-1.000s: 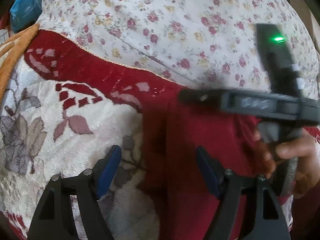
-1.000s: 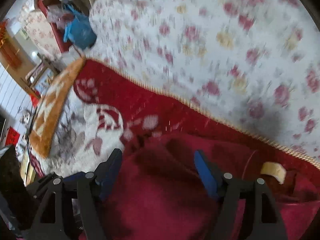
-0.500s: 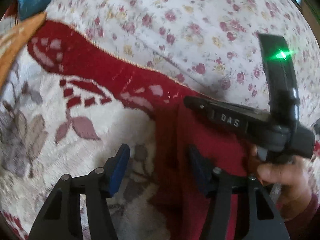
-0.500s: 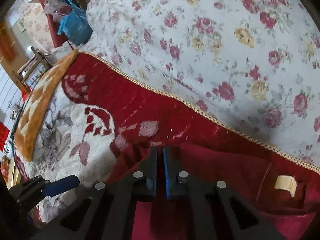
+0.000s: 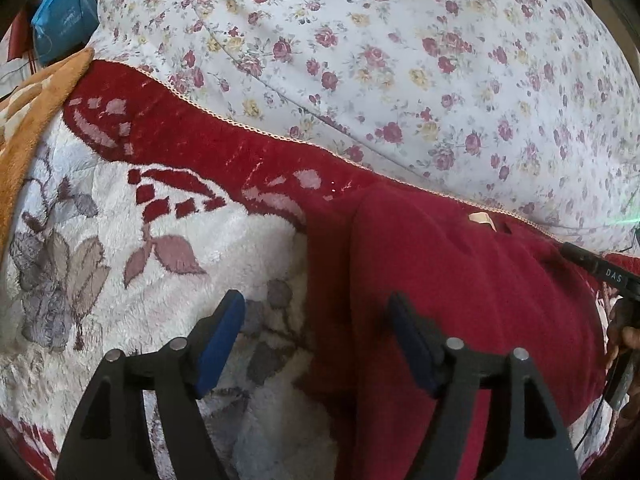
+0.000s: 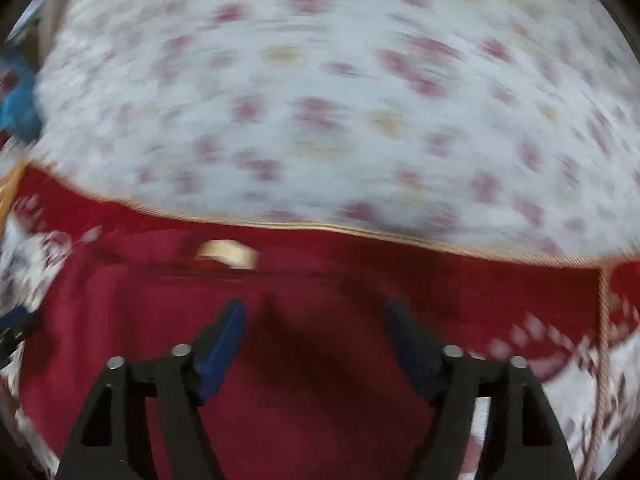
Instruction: Fold small clothes
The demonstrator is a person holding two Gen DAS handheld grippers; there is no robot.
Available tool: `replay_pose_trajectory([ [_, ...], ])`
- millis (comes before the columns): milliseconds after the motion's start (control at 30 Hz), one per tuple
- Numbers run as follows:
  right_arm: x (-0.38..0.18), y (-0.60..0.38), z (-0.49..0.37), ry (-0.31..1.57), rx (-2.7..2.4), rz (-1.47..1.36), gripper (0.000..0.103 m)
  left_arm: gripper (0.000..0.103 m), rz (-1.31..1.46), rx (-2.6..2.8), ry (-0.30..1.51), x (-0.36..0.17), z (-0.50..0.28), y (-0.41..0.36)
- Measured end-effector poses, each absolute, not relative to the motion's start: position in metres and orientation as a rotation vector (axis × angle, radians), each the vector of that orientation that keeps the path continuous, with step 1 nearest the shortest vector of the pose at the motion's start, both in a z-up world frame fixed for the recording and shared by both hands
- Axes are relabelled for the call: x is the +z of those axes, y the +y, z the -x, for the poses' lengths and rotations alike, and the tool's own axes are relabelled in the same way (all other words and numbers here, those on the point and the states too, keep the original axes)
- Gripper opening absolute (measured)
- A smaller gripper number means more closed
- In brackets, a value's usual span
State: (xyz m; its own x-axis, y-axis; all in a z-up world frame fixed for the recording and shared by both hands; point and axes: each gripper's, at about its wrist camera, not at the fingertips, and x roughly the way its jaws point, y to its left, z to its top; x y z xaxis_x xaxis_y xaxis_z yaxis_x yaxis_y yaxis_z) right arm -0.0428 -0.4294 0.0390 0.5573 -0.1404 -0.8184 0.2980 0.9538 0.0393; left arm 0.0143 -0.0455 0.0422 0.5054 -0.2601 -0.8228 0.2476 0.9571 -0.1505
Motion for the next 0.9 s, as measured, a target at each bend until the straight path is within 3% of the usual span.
replay_pose_trajectory([
  [100,0.018,-0.449,0.035,1.015,-0.201,-0.278,0.083,0.074,0.003,-0.303,0.999,0.040,-0.014,-0.048],
  [167,0.011,-0.449,0.030,1.040,-0.163,-0.291,0.057,0.074,-0.003,-0.300,1.000,0.039,-0.014,-0.049],
  [233,0.016,-0.442,0.027,1.015,-0.175,-0.215,0.010,0.074,-0.007,-0.299,0.999,0.038,-0.015,-0.050],
  [367,0.019,-0.444,0.018,0.946,-0.340,-0.110,0.009,0.076,-0.007,-0.296,1.004,0.037,-0.016,-0.051],
  [500,0.010,-0.458,0.021,0.963,-0.310,-0.245,0.014,0.076,-0.011,-0.296,1.004,0.036,-0.016,-0.052],
  [600,0.033,-0.456,0.038,0.913,-0.369,-0.223,0.063,0.076,-0.009,-0.292,1.002,0.037,-0.016,-0.052],
  [733,0.061,-0.422,0.057,0.864,-0.271,-0.208,0.064,0.076,-0.015,-0.291,0.993,0.040,-0.013,-0.051],
  [900,0.054,-0.349,0.056,0.906,-0.020,-0.223,0.064,0.076,-0.010,-0.290,0.982,0.044,-0.007,-0.047],
])
